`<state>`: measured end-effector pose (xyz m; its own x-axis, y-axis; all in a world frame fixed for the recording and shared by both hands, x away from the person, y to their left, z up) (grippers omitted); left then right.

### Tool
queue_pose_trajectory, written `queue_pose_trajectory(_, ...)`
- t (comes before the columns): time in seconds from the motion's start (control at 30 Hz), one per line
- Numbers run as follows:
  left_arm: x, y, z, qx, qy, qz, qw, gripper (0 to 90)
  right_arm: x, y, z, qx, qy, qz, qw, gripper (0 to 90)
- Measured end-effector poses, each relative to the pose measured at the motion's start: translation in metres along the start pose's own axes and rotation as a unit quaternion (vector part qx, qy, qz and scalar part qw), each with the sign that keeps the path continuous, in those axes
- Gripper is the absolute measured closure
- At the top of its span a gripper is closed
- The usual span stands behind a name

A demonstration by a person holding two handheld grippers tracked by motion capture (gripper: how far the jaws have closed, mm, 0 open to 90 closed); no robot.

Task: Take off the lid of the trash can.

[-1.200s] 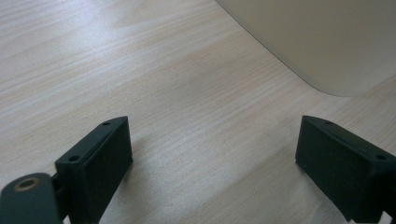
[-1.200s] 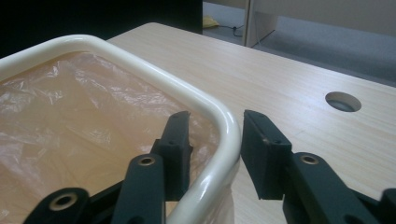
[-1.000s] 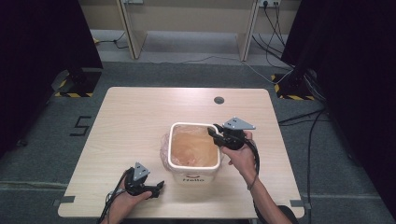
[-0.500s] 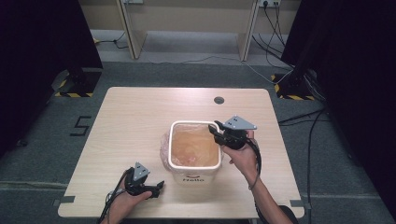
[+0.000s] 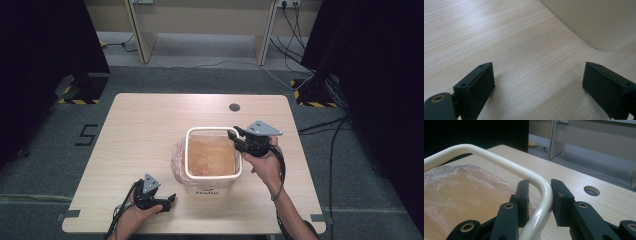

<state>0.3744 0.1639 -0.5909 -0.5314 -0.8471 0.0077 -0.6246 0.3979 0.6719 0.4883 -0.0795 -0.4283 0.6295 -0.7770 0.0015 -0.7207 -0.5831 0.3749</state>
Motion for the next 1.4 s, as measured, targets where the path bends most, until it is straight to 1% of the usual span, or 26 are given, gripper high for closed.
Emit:
queue_pose_trajectory(0.07, 0.0, 0.0, 0.0, 0.0, 0.0, 0.0, 1.0, 9.9, 0.001, 0.001, 0.0, 0.001, -0.004, -0.001, 1.0, 69.2)
queue_pose_trajectory(0.17, 0.0, 0.0, 0.0, 0.0, 0.0, 0.0, 1.0, 9.9, 0.008, 0.008, -0.004, 0.011, -0.015, 0.001, 0.9998, 69.2)
queue_pose_trajectory(0.3, 0.0, 0.0, 0.0, 0.0, 0.0, 0.0, 1.0, 9.9, 0.016, 0.016, -0.005, 0.017, -0.017, 0.008, 0.9997, 69.2)
queue_pose_trajectory(0.4, 0.0, 0.0, 0.0, 0.0, 0.0, 0.0, 1.0, 9.9, 0.024, 0.022, -0.004, 0.021, -0.026, 0.011, 0.9994, 69.2)
queue_pose_trajectory(0.43, 0.0, 0.0, 0.0, 0.0, 0.0, 0.0, 1.0, 9.9, 0.024, 0.022, -0.004, 0.021, -0.026, 0.011, 0.9994, 69.2)
queue_pose_trajectory(0.47, 0.0, 0.0, 0.0, 0.0, 0.0, 0.0, 1.0, 9.9, 0.027, 0.024, -0.004, 0.023, -0.028, 0.014, 0.9993, 69.2)
queue_pose_trajectory(0.5, 0.0, 0.0, 0.0, 0.001, 0.001, -0.001, 1.0, 9.8, 0.035, 0.03, -0.002, 0.024, -0.034, 0.021, 0.9989, 69.3)
queue_pose_trajectory(0.53, 0.0, 0.0, 0.0, 0.0, 0.0, 0.0, 1.0, 9.9, 0.039, 0.033, -0.001, 0.025, -0.037, 0.025, 0.9987, 69.3)
queue_pose_trajectory(0.67, 0.0, 0.0, 0.0, 0.0, -0.001, 0.0, 1.0, 9.9, 0.055, 0.045, 0.002, 0.033, -0.051, 0.035, 0.9975, 69.3)
queue_pose_trajectory(0.73, 0.0, 0.0, 0.0, 0.0, -0.001, 0.0, 1.0, 9.8, 0.063, 0.05, 0.004, 0.039, -0.053, 0.038, 0.9971, 69.3)
queue_pose_trajectory(0.77, 0.0, 0.0, 0.0, 0.0, -0.001, 0.0, 1.0, 9.8, 0.063, 0.05, 0.004, 0.039, -0.053, 0.038, 0.9971, 69.3)
queue_pose_trajectory(0.8, 0.0, 0.0, 0.0, 0.0, -0.001, 0.0, 1.0, 9.8, 0.067, 0.053, 0.006, 0.039, -0.055, 0.041, 0.9968, 69.3)
queue_pose_trajectory(0.83, 0.0, 0.0, 0.0, 0.0, 0.0, 0.0, 1.0, 9.9, 0.075, 0.058, 0.01, 0.042, -0.061, 0.047, 0.9961, 69.2)
queue_pose_trajectory(0.9, 0.0, 0.0, 0.0, 0.0, 0.0, 0.0, 1.0, 9.9, 0.084, 0.062, 0.015, 0.041, -0.07, 0.054, 0.9952, 69.3)
queue_pose_trajectory(0.93, 0.0, 0.0, 0.0, 0.0, 0.0, 0.0, 1.0, 9.8, 0.088, 0.064, 0.019, 0.04, -0.07, 0.059, 0.995, 69.3)
queue_pose_trajectory(1.03, 0.0, 0.0, 0.0, 0.0, 0.0, 0.0, 1.0, 9.9, 0.101, 0.068, 0.031, 0.03, -0.076, 0.073, 0.994, 69.2)
queue_pose_trajectory(1.13, 0.0, 0.0, 0.0, 0.0, 0.0, 0.0, 1.0, 9.9, 0.112, 0.071, 0.041, 0.027, -0.085, 0.078, 0.9929, 69.2)
queue_pose_trajectory(1.17, 0.0, 0.0, 0.0, 0.0, 0.0, 0.0, 1.0, 9.9, 0.112, 0.071, 0.041, 0.027, -0.085, 0.078, 0.9929, 69.2)
queue_pose_trajectory(1.2, 0.0, 0.0, 0.0, 0.001, 0.001, 0.0, 1.0, 9.9, 0.119, 0.074, 0.044, 0.027, -0.086, 0.082, 0.9926, 69.3)
queue_pose_trajectory(1.27, 0.0, 0.0, 0.0, 0.0, 0.0, 0.0, 1.0, 9.9, 0.123, 0.076, 0.047, 0.027, -0.089, 0.074, 0.9929, 69.3)
queue_pose_trajectory(1.3, 0.0, 0.0, 0.0, 0.0, 0.0, 0.0, 1.0, 9.9, 0.123, 0.076, 0.047, 0.027, -0.089, 0.074, 0.9929, 69.3)
queue_pose_trajectory(1.33, 0.0, 0.0, 0.0, 0.0, 0.0, 0.0, 1.0, 9.9, 0.129, 0.079, 0.049, 0.027, -0.09, 0.077, 0.9926, 69.3)
queue_pose_trajectory(1.4, 0.0, 0.0, 0.0, 0.0, 0.0, 0.0, 1.0, 9.9, 0.136, 0.084, 0.051, 0.031, -0.097, 0.082, 0.9914, 69.3)
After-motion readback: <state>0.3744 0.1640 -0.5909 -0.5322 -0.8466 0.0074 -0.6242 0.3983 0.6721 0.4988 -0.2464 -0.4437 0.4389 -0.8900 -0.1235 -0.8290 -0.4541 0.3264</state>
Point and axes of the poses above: each handheld gripper's, and its own axes: y roughly backward along the jaws, z roughly out of its underside, x roughly to its right, the point moved 10 cm from there along -y, roughly forward along the jaws, and after that the axes turned 1 degree about -y, right-handed, at the moved point
